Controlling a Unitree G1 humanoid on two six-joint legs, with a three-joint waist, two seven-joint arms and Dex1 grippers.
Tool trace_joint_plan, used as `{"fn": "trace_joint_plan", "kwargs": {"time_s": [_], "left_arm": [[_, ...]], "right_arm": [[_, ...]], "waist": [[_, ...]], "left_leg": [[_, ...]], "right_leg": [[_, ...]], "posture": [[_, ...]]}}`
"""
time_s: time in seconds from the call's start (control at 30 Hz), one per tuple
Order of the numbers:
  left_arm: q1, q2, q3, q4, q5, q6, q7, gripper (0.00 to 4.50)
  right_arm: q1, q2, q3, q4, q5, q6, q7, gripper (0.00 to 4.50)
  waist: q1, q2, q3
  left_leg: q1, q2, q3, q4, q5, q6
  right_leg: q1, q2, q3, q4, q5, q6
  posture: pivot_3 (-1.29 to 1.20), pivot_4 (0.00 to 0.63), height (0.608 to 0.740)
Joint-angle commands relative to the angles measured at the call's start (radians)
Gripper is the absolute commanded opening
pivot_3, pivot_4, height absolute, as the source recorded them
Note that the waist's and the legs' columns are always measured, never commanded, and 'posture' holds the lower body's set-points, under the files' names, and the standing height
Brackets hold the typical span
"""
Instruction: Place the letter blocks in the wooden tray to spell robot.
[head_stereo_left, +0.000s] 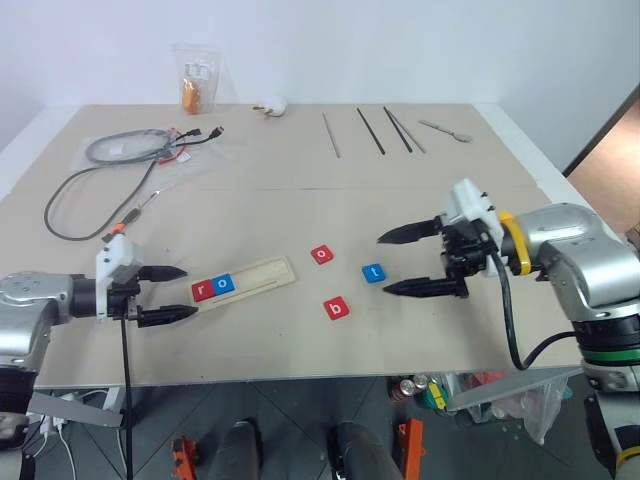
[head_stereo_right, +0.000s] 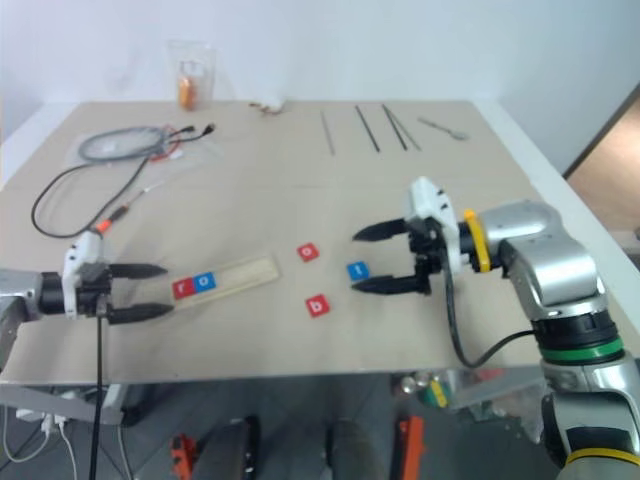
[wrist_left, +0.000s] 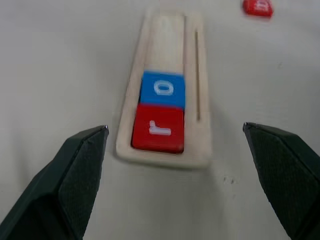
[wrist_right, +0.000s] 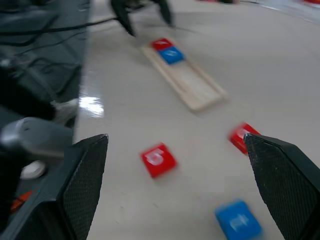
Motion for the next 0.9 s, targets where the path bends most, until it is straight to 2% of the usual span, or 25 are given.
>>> {"fn": "trace_joint_plan", "kwargs": {"time_s": [0.03,0.17,0.43,0.8,0.9], "left_arm": [[-0.069,-0.016,-0.034,0.097,0.058,-0.098,-0.019,4.5],[-0.127,-0.039,-0.067,0.163,0.086,-0.132,-0.042,4.5],[-0.134,-0.072,-0.092,0.153,0.104,-0.128,-0.038,4.5],[-0.05,-0.067,-0.121,0.073,0.167,-0.15,0.025,4.5],[-0.034,-0.079,-0.116,0.071,0.181,-0.175,0.066,3.76]], "right_arm": [[-0.019,0.008,-0.008,-0.032,0.011,0.001,-0.001,4.47],[-0.01,0.009,-0.016,-0.039,0.017,0.002,-0.005,4.47],[0.018,0.013,-0.035,-0.065,0.044,0.017,-0.027,4.47],[0.014,0.024,-0.054,-0.066,0.065,0.009,-0.057,4.47],[0.009,0.029,-0.055,-0.073,0.07,0.01,-0.062,4.5]], "waist": [[0.002,0.0,0.0],[0.004,0.0,0.0],[0.005,0.0,0.0],[0.004,0.0,0.0],[0.004,0.002,-0.001]], "left_leg": [[-0.001,0.0,0.0,0.001,0.0,0.0],[-0.003,0.0,0.001,0.004,0.0,0.0],[-0.002,0.0,0.0,0.004,0.0,0.0],[-0.002,0.0,0.001,0.008,0.0,0.0],[-0.001,0.0,0.001,0.008,0.0,0.0]], "right_leg": [[0.0,0.0,0.0,0.0,0.0,0.001],[0.0,0.0,0.001,0.0,0.001,0.001],[0.0,0.0,0.001,0.001,0.002,0.002],[0.001,0.0,0.002,0.001,0.004,0.002],[0.001,-0.001,0.003,0.001,0.004,0.002]], "posture": [[0.0,0.15,0.74],[0.0,0.15,0.74],[0.0,0.15,0.74],[0.0,0.15,0.74],[0.0,0.15,0.74]]}}
